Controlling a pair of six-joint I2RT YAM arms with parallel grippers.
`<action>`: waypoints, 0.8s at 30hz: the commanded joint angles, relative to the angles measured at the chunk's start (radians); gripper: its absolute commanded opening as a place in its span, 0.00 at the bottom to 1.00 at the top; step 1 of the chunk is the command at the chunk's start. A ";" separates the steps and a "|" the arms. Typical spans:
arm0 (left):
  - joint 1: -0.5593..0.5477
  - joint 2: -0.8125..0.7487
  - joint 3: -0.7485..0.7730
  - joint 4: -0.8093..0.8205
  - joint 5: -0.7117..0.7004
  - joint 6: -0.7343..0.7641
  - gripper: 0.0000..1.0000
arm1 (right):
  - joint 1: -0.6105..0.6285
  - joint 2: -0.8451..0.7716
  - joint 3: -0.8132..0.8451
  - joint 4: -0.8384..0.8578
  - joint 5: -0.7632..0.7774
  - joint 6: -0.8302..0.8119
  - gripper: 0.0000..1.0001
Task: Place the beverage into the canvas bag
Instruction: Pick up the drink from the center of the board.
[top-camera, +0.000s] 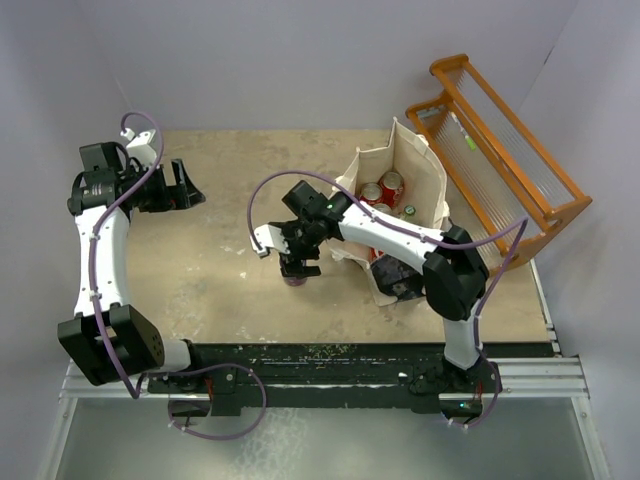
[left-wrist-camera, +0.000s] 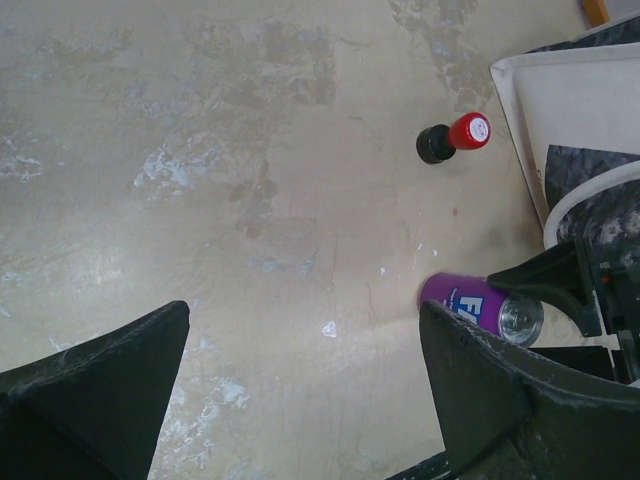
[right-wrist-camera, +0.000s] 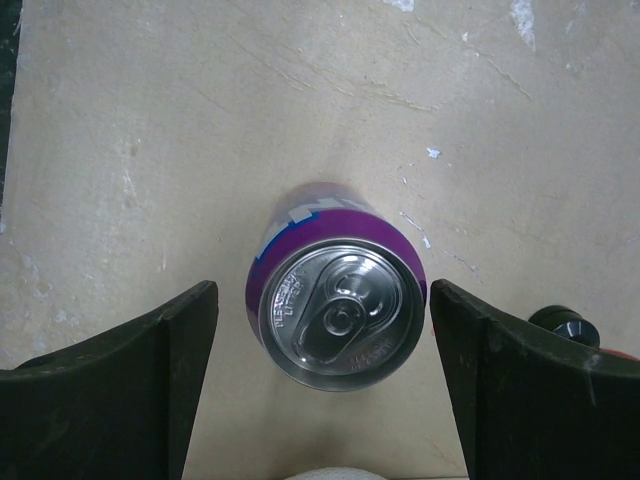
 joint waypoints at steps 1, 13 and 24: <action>0.012 -0.036 0.003 0.043 0.036 -0.022 0.99 | 0.004 0.023 -0.013 0.009 0.006 0.003 0.86; 0.016 -0.050 -0.005 0.041 0.039 -0.022 0.99 | 0.011 0.055 -0.002 0.004 0.010 0.020 0.73; 0.018 -0.037 0.005 0.075 0.129 -0.042 0.99 | 0.007 0.055 0.078 -0.055 -0.045 0.063 0.44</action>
